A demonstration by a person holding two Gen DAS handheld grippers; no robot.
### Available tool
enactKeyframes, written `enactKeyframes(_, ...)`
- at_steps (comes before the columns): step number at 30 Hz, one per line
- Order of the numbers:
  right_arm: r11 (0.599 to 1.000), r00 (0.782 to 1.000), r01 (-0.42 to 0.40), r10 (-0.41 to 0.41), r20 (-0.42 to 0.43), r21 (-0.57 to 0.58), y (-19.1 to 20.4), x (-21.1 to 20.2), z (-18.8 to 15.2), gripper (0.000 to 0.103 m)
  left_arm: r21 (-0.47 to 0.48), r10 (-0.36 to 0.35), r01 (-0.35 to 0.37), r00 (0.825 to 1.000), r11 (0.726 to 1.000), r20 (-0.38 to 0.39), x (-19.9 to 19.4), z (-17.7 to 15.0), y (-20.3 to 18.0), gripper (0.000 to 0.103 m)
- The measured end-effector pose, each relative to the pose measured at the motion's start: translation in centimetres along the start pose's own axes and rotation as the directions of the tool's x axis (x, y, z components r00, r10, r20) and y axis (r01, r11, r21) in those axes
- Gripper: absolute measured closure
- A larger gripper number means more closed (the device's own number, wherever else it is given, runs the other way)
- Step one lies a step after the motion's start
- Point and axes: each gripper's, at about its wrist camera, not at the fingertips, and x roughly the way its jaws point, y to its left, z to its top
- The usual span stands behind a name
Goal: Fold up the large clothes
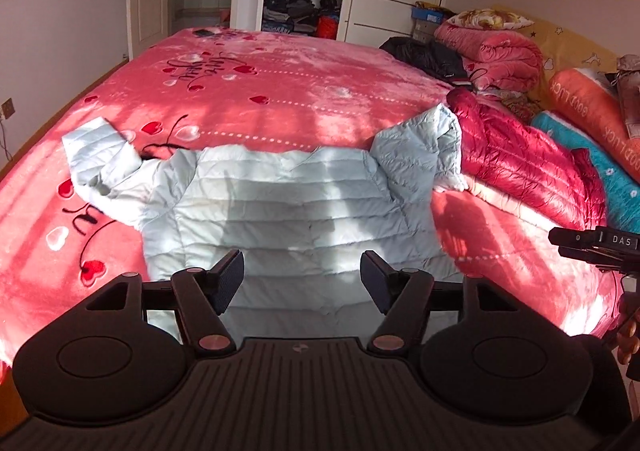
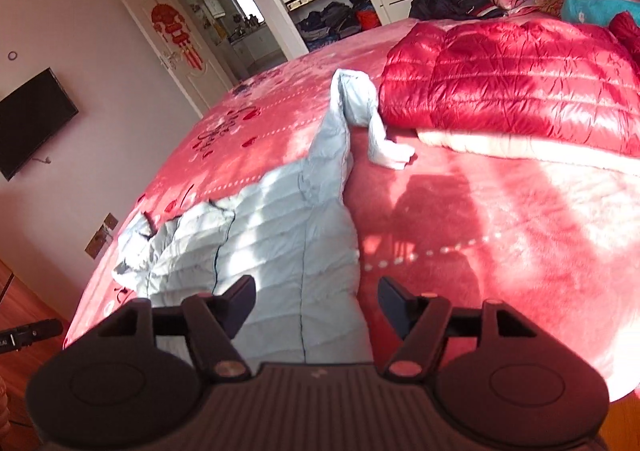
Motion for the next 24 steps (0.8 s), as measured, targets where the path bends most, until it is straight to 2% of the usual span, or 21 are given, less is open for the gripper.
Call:
enactKeyframes(2,0.999,0.999,-0.007,0.006,0.042,0.040,-0.6,0.8,1.4,0.034,-0.032,-0.034,0.035,0.999,0.999,0.035,2.6,1.2,-1.5,0.014)
enactKeyframes(6,0.981,0.993,-0.021,-0.002,0.120,0.192,-3.0,3.8,4.2,0.035,-0.132,-0.076,0.087,0.994,0.987,0.081,8.3,2.7,-3.2,0.014)
enactKeyframes(10,0.927,0.986,-0.101,0.046,0.157,0.361,-5.7,7.5,5.7,0.036,-0.191,-0.067,0.083,0.994,0.978,0.088,13.9,3.4,-3.4,0.013)
enactKeyframes(11,0.896,0.986,-0.118,0.056,0.154,0.428,-6.6,8.9,5.8,0.037,-0.200,-0.066,0.083,0.994,0.976,0.090,15.3,3.4,-3.0,0.012)
enactKeyframes(13,0.828,0.984,-0.155,0.081,0.158,0.539,-8.1,11.2,5.8,0.037,-0.210,-0.060,0.080,0.993,0.974,0.099,17.1,3.1,-2.2,0.011)
enactKeyframes(16,0.678,0.974,-0.219,0.106,0.202,0.701,-10.3,14.2,4.9,0.037,-0.221,-0.054,0.077,0.993,0.972,0.107,19.4,2.4,-1.0,0.010)
enactKeyframes(17,0.612,0.968,-0.245,0.118,0.220,0.752,-11.1,15.3,4.5,0.037,-0.224,-0.049,0.073,0.992,0.972,0.113,20.1,2.2,-0.3,0.009)
enactKeyframes(18,0.527,0.961,-0.275,0.133,0.241,0.804,-11.8,16.7,3.9,0.037,-0.226,-0.047,0.073,0.992,0.971,0.119,20.5,2.1,0.0,0.009)
enactKeyframes(20,0.409,0.953,-0.302,0.149,0.264,0.861,-12.8,18.7,3.1,0.037,-0.224,-0.057,0.085,0.990,0.971,0.129,21.5,2.0,1.4,0.008)
enactKeyframes(24,0.254,0.946,-0.322,0.118,0.301,0.912,-14.2,21.4,2.0,0.037,-0.205,-0.067,0.101,0.984,0.974,0.166,22.3,2.3,2.7,0.007)
